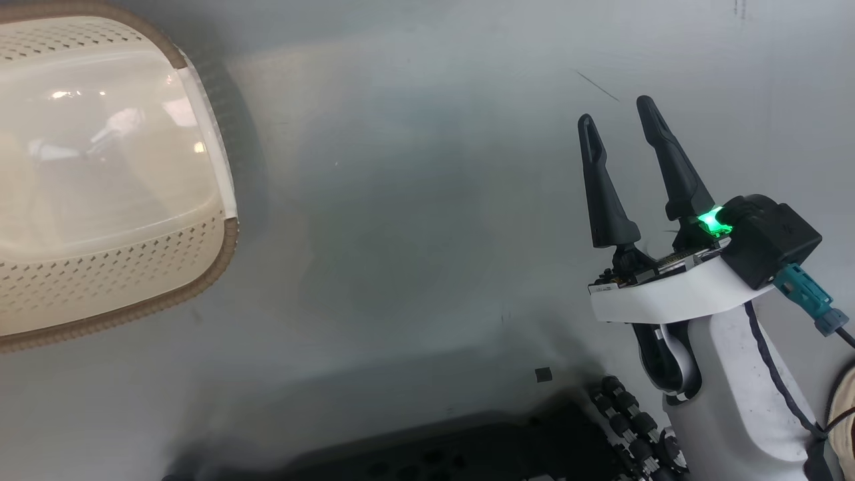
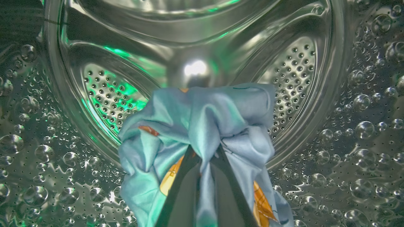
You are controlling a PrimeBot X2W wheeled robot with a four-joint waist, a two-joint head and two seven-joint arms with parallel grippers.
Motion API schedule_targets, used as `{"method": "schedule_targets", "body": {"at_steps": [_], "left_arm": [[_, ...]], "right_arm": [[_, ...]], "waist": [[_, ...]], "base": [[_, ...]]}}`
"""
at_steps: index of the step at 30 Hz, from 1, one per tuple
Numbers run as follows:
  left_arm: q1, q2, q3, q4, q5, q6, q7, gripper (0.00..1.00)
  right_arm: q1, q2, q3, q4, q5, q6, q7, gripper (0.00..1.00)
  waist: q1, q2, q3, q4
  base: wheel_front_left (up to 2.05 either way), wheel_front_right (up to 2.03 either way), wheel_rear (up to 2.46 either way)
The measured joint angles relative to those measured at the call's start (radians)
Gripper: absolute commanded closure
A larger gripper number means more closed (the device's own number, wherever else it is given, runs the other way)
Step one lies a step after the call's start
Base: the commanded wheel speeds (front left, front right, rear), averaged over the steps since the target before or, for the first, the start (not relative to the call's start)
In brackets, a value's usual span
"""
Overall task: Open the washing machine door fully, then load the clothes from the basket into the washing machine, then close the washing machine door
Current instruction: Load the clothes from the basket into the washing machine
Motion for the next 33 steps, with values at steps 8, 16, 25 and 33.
{"method": "schedule_targets", "body": {"at_steps": [8, 16, 25, 33], "left_arm": [[-0.075, 0.071, -0.048, -0.069, 0.001, -0.003, -0.163, 1.00], [-0.068, 0.073, -0.105, 0.022, -0.029, -0.004, -0.169, 1.00], [-0.044, 0.072, -0.097, 0.159, -0.078, -0.004, -0.121, 0.00], [-0.010, 0.064, -0.101, 0.197, -0.077, -0.004, -0.142, 0.00]], "right_arm": [[-0.025, 0.000, 0.005, 0.008, 0.023, 0.000, 0.000, 0.00], [-0.042, 0.000, 0.008, 0.020, 0.025, 0.000, 0.000, 0.00], [-0.056, 0.000, 0.006, 0.037, 0.026, 0.000, 0.000, 0.00], [-0.062, 0.000, -0.010, 0.046, 0.027, 0.000, 0.000, 0.00]], "waist": [[0.0000, 0.0000, 0.039, -0.032], [0.0000, 0.0000, 0.044, -0.039], [-0.0001, 0.0000, 0.026, -0.038], [-0.0001, 0.0000, -0.008, -0.028]], "base": [[0.00, 0.00, 0.00], [0.00, 0.00, 0.00], [0.00, 0.00, 0.00], [0.00, 0.00, 0.00]]}}
